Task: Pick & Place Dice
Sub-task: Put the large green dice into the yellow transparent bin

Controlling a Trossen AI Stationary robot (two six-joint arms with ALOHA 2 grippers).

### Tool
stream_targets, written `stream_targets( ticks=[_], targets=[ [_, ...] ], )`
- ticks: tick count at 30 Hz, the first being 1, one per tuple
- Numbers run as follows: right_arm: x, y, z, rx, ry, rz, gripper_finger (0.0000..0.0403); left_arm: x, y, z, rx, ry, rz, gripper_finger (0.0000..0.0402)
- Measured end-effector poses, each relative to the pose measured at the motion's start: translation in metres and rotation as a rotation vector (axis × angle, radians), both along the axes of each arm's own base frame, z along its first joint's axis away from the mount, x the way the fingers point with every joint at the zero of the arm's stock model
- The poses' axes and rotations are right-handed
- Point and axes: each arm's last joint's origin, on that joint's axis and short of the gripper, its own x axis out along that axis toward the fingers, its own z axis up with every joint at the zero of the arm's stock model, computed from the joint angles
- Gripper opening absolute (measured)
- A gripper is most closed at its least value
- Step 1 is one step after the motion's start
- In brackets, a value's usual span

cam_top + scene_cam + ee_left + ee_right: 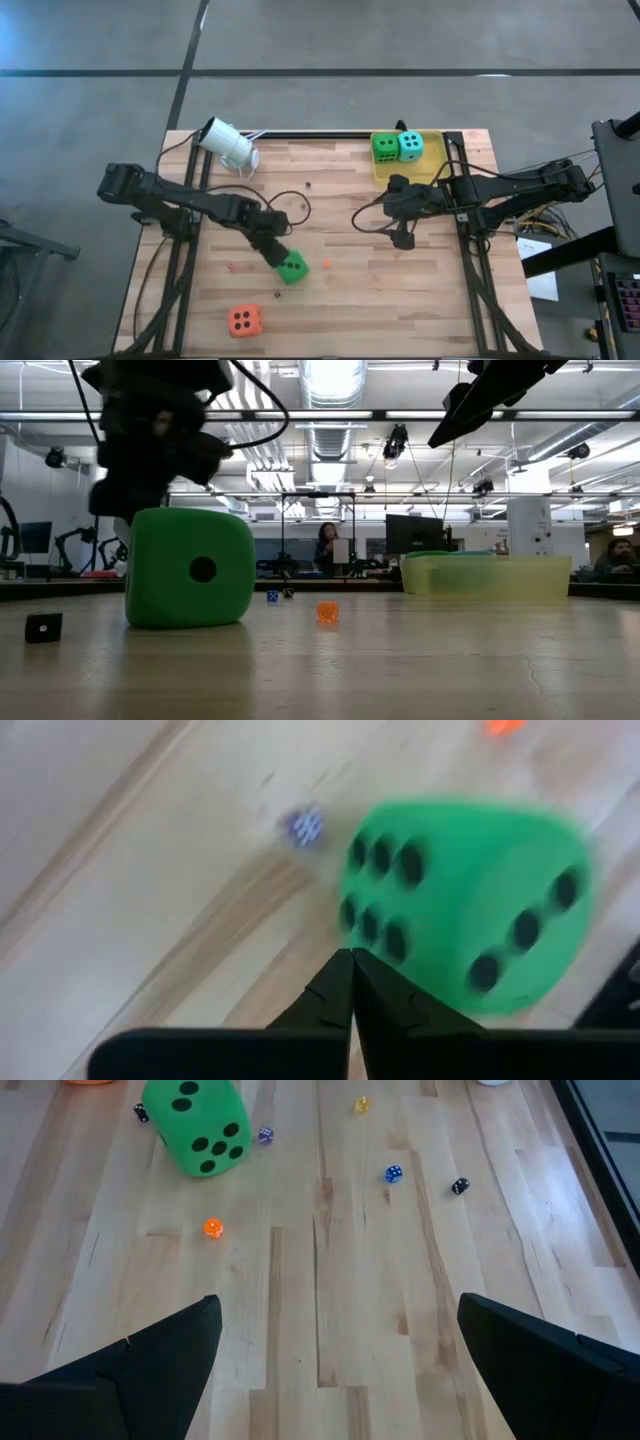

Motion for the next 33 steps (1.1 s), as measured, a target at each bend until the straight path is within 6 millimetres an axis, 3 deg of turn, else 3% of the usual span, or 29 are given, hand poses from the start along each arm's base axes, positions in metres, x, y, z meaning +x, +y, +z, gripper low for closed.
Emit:
stream_targets(
  ticks=[6,12,18,26,33],
  targets=[
    [0.000,0.000,0.000,0.003,0.001,-0.004,0.0400,-0.021,-0.028,0.006,0.024,0.056,-0.201,0.0012],
    [0.000,0.000,0.000,0.003,-0.001,-0.004,0.0400,-0.015,-0.058,0.002,-0.004,-0.055,-0.330,0.0012],
    [0.000,0.000,0.000,0.002,-0.006,-0.008,0.0400,0.000,-0.062,-0.004,-0.011,-0.145,-0.332,0.0012],
    [0.001,0.000,0.001,0.012,-0.009,-0.018,0.0400,0.011,-0.061,-0.031,-0.021,-0.061,-0.353,0.0012],
    [0.001,0.000,0.001,0.014,-0.010,-0.020,0.0400,0.043,-0.052,-0.037,0.051,-0.091,-0.405,0.0012]
  ],
)
